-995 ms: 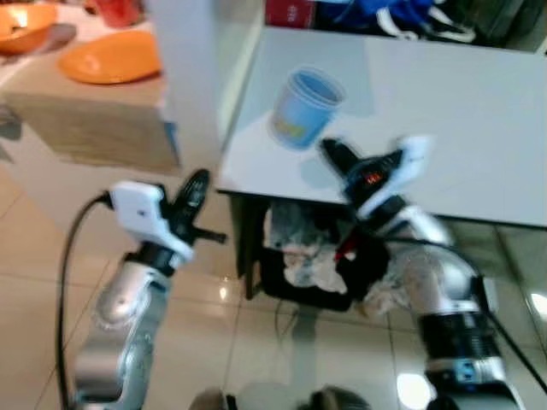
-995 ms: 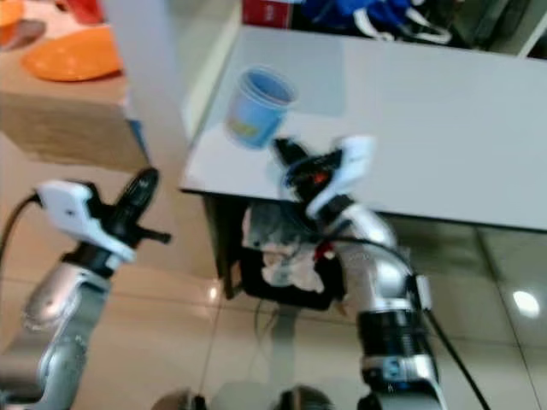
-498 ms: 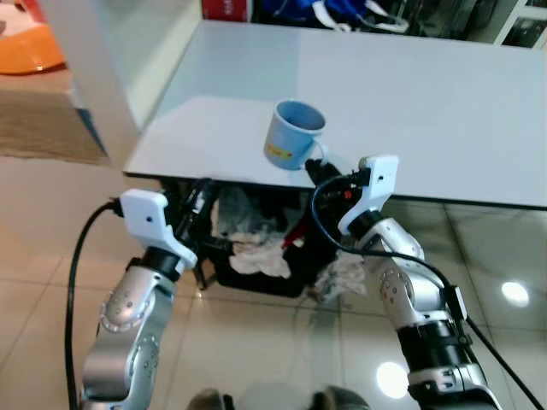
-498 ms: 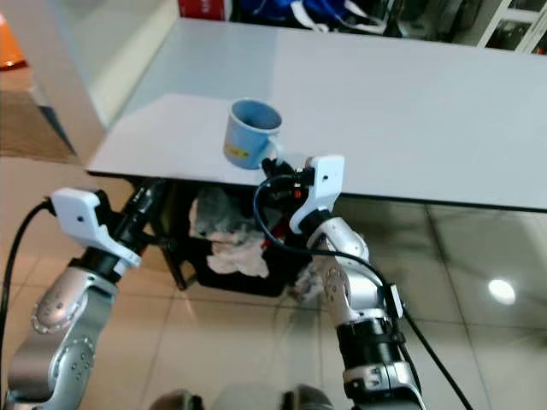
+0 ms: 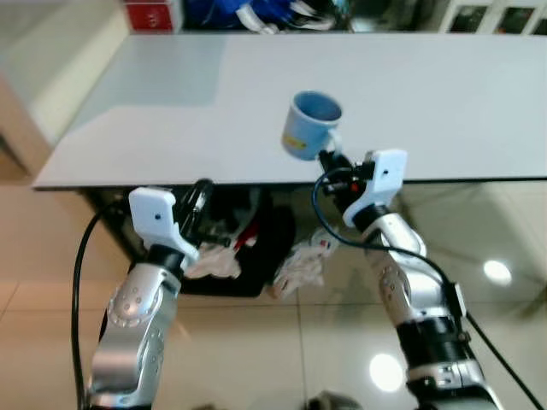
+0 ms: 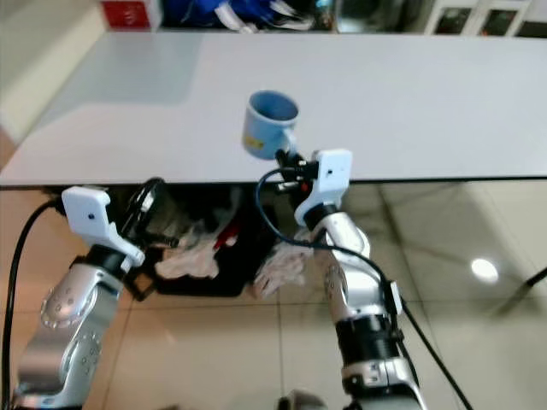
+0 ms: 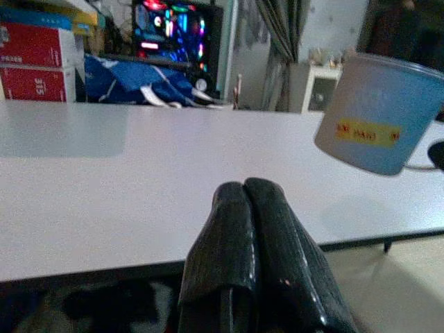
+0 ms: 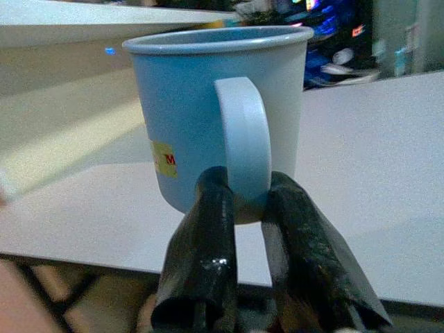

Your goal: Setting the table

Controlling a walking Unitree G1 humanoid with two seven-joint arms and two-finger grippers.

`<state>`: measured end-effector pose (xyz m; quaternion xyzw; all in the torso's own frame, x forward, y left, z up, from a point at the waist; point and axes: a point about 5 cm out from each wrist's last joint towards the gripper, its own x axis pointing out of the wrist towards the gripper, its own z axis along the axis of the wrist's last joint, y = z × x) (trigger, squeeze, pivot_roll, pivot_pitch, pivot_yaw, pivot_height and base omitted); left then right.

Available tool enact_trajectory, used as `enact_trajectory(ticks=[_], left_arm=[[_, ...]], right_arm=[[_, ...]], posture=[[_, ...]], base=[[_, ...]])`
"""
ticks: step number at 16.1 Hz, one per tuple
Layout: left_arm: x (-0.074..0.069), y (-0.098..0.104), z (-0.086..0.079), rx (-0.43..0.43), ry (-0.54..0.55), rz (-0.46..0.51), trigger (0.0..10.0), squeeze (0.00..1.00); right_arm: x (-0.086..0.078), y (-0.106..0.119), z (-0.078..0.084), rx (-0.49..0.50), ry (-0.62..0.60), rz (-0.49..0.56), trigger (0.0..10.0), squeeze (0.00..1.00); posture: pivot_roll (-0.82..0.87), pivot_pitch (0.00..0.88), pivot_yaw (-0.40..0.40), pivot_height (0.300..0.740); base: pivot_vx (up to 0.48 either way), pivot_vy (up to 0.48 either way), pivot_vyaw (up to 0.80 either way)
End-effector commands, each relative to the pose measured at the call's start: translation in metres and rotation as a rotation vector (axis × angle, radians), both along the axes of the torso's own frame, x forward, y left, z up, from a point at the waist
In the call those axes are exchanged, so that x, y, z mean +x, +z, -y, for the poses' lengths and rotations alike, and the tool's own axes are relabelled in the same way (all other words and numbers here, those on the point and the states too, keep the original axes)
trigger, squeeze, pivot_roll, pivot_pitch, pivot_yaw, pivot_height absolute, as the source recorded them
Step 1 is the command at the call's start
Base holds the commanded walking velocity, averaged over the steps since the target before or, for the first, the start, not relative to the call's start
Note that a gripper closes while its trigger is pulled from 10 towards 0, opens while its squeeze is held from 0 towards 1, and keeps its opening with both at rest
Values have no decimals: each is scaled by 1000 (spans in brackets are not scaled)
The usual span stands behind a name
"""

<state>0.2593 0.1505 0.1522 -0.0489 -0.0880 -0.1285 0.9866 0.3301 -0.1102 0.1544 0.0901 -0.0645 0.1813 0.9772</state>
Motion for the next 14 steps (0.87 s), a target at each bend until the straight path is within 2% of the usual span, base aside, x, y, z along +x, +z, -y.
enact_trajectory(ticks=[1, 3, 9, 11, 12, 14], left_arm=[[0, -2, -2, 17, 5, -9, 10000, 0], [0, -1, -2, 20, 1, -6, 10000, 0], [1, 3, 2, 19, -15, 12, 10000, 0], [1, 4, 3, 20, -22, 14, 10000, 0], [0, 4, 4, 24, -35, 15, 10000, 0], [-2, 4, 6, 34, -49, 12, 10000, 0]], right_arm=[[1, 5, -3, -7, -6, 23, 10000, 0], [1, 4, -4, 6, -15, 10, 10000, 0], [5, 1, 0, -15, -76, -5, 10000, 0], [11, -3, 13, -59, -163, -21, 10000, 0], [17, -6, 25, -98, -224, -37, 10000, 0], [25, -9, 33, -121, -249, -50, 10000, 0]], posture=[[-69, 96, 12, 740], [-69, 98, 13, 740], [-72, 101, 14, 740], [-69, 103, 13, 740], [-67, 107, 13, 740], [-64, 113, 15, 740]], base=[[480, 0, -800], [480, 0, -684], [480, 0, 0], [480, 0, 0], [480, 0, 0], [480, 0, 0]])
